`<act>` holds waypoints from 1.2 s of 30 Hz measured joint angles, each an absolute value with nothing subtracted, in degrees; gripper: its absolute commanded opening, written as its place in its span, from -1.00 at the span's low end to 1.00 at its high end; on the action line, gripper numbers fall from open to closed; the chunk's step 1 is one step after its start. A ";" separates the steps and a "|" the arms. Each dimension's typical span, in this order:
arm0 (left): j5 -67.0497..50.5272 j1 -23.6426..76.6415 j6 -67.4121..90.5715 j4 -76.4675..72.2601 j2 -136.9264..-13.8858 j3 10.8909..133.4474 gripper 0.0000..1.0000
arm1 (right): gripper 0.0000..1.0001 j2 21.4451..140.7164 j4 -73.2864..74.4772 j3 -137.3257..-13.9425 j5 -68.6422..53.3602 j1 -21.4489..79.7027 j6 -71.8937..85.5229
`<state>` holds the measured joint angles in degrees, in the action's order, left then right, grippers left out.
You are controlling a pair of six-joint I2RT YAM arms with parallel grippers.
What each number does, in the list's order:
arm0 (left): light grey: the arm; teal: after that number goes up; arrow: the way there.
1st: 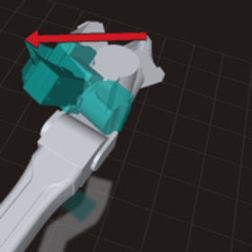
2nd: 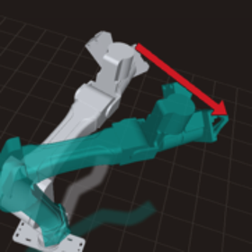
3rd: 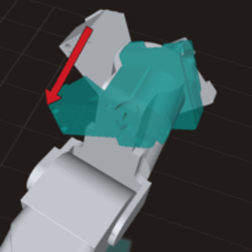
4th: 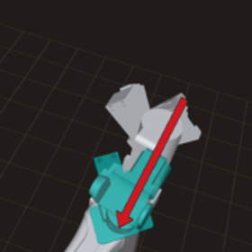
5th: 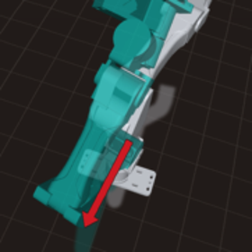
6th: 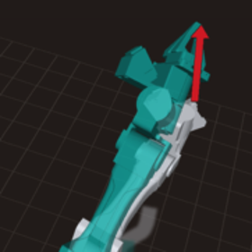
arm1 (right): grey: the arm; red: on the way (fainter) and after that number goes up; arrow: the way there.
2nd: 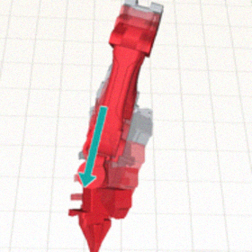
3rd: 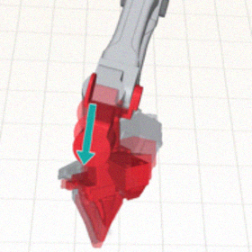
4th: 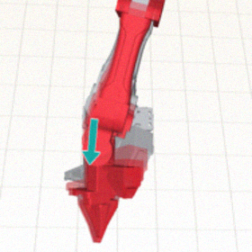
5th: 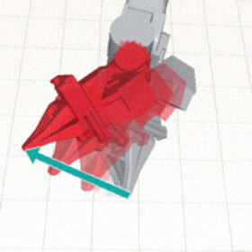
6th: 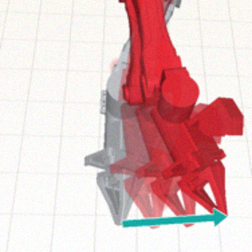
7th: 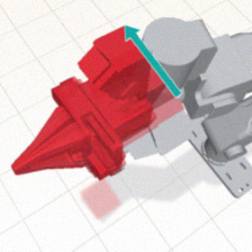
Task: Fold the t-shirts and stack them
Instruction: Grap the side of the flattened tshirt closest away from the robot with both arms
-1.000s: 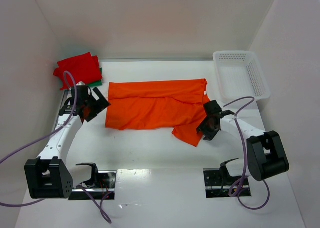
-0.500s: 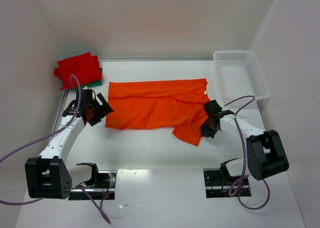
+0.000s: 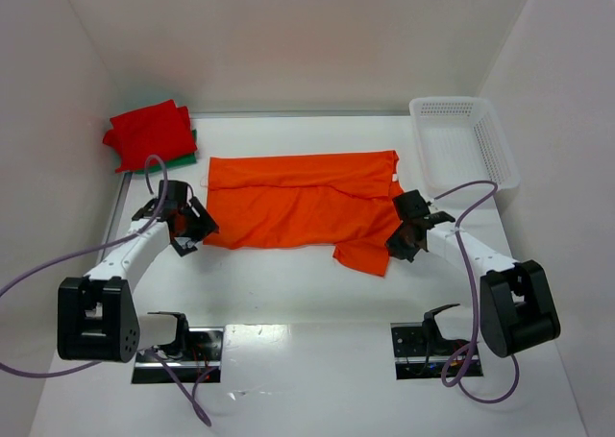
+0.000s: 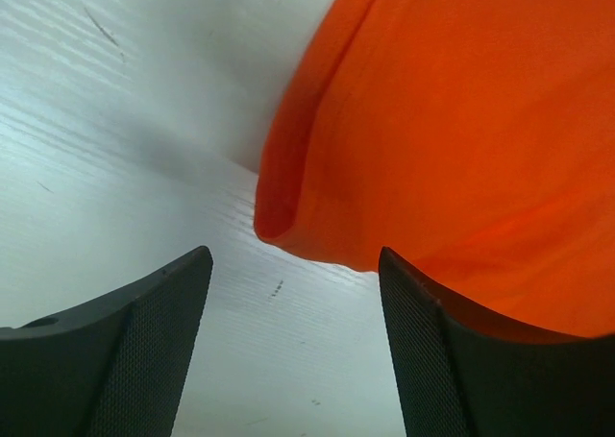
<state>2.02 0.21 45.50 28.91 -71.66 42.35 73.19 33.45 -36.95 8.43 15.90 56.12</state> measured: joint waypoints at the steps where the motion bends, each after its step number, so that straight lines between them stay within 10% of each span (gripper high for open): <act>1: 2.33 0.21 45.52 28.91 -72.18 42.13 0.53 | -1.00 73.19 33.45 -36.97 8.43 15.90 56.12; 9: 4.08 0.21 45.54 28.21 -75.92 41.78 0.33 | -1.00 72.95 33.45 -37.08 8.45 15.90 56.12; 22: 6.81 0.21 46.94 26.68 -78.98 41.78 -0.98 | -1.00 72.58 33.43 -37.10 8.40 15.90 56.12; 36: 9.91 -0.12 48.42 28.16 -73.89 41.76 -1.00 | -1.00 68.93 35.11 -38.61 9.96 14.66 56.10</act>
<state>9.91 -0.12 48.42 28.16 -73.89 41.76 68.93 35.11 -38.61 9.96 14.66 56.10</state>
